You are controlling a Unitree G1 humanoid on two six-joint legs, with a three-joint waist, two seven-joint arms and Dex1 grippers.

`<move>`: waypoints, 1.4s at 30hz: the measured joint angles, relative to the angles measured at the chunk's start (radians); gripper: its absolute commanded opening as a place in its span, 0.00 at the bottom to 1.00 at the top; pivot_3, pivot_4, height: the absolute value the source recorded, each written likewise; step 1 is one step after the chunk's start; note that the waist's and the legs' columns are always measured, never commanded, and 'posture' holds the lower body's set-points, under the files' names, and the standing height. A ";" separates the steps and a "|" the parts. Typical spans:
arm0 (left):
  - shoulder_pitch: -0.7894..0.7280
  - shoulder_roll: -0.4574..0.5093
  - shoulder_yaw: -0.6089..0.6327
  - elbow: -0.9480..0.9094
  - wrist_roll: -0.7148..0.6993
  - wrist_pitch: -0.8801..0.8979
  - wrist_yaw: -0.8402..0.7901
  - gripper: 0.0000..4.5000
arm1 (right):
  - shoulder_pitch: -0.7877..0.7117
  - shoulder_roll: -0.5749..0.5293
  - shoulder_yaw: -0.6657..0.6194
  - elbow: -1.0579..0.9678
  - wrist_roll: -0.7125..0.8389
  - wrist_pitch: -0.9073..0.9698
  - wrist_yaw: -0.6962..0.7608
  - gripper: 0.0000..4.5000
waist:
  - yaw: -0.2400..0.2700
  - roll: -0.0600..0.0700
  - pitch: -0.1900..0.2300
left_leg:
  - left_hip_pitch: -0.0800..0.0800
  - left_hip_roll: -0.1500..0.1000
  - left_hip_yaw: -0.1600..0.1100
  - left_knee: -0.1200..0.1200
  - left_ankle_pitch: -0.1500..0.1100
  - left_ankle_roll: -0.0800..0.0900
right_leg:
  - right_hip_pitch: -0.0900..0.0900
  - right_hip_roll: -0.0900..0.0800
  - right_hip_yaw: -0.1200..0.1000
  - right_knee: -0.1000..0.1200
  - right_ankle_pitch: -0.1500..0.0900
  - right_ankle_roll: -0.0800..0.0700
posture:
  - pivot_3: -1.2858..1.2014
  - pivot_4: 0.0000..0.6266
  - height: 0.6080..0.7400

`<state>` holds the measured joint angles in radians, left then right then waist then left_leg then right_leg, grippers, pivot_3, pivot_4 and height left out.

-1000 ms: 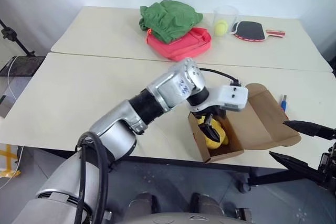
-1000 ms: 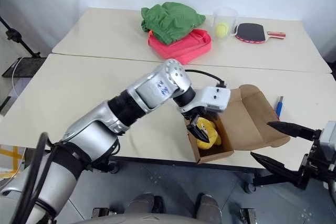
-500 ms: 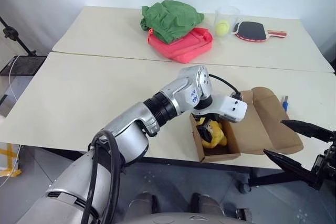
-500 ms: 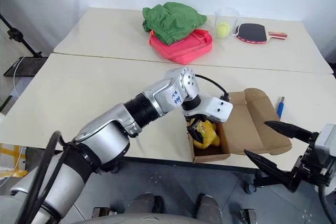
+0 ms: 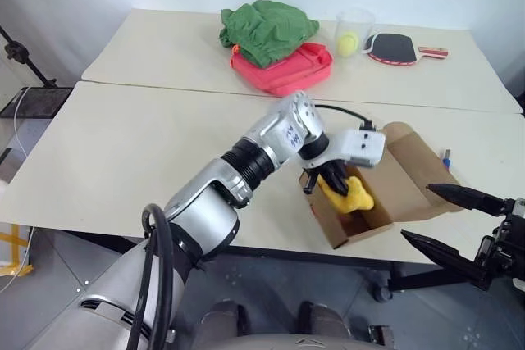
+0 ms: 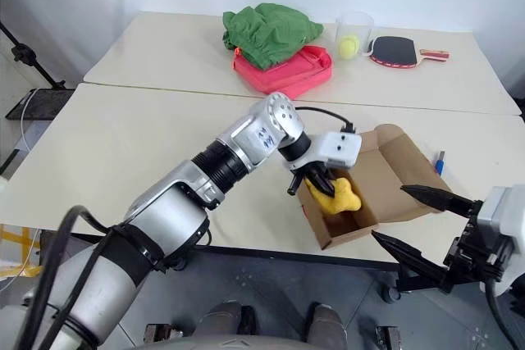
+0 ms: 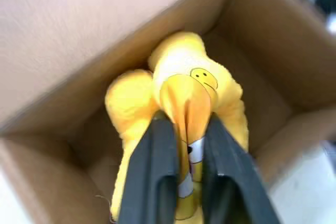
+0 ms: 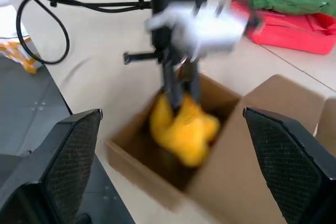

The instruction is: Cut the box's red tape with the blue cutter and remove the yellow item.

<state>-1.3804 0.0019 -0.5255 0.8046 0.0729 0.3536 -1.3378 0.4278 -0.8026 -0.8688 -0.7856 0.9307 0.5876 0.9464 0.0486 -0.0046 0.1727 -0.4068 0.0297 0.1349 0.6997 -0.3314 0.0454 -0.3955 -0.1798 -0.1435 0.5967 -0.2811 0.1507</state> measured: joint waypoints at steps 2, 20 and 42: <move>-0.011 0.005 0.076 -0.001 -0.059 0.022 -0.042 0.00 | -0.012 -0.001 0.004 0.000 0.009 0.000 -0.005 1.00 | 0.001 0.000 0.000 | 0.000 -0.001 0.000 0.000 0.000 0.000 | 0.000 0.000 0.000 0.000 0.000 0.000 | 0.52 0.24 1.00; 0.648 0.612 0.770 -0.391 -0.396 0.042 0.071 0.00 | -0.411 0.024 0.530 0.151 -0.033 -0.109 0.038 1.00 | -0.058 -0.005 0.004 | 0.002 0.000 -0.008 0.001 0.002 -0.005 | -0.001 0.001 -0.002 0.014 0.001 0.001 | 0.52 0.24 1.00; 0.979 0.728 0.927 -0.521 -0.473 0.009 0.370 1.00 | -0.524 0.072 0.581 0.324 -0.201 -0.276 0.064 1.00 | -0.050 -0.006 0.004 | 0.004 0.000 -0.009 -0.002 0.002 -0.007 | 0.001 0.002 -0.004 0.013 0.001 0.001 | 0.52 0.24 1.00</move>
<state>-0.4015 0.7297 0.4014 0.2836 -0.4001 0.3625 -0.9681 -0.0965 -0.7306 -0.2880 -0.4615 0.7300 0.3114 1.0102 -0.0018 -0.0105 0.1766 -0.4030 0.0294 0.1261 0.6981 -0.3296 0.0381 -0.3943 -0.1781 -0.1475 0.6097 -0.2804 0.1521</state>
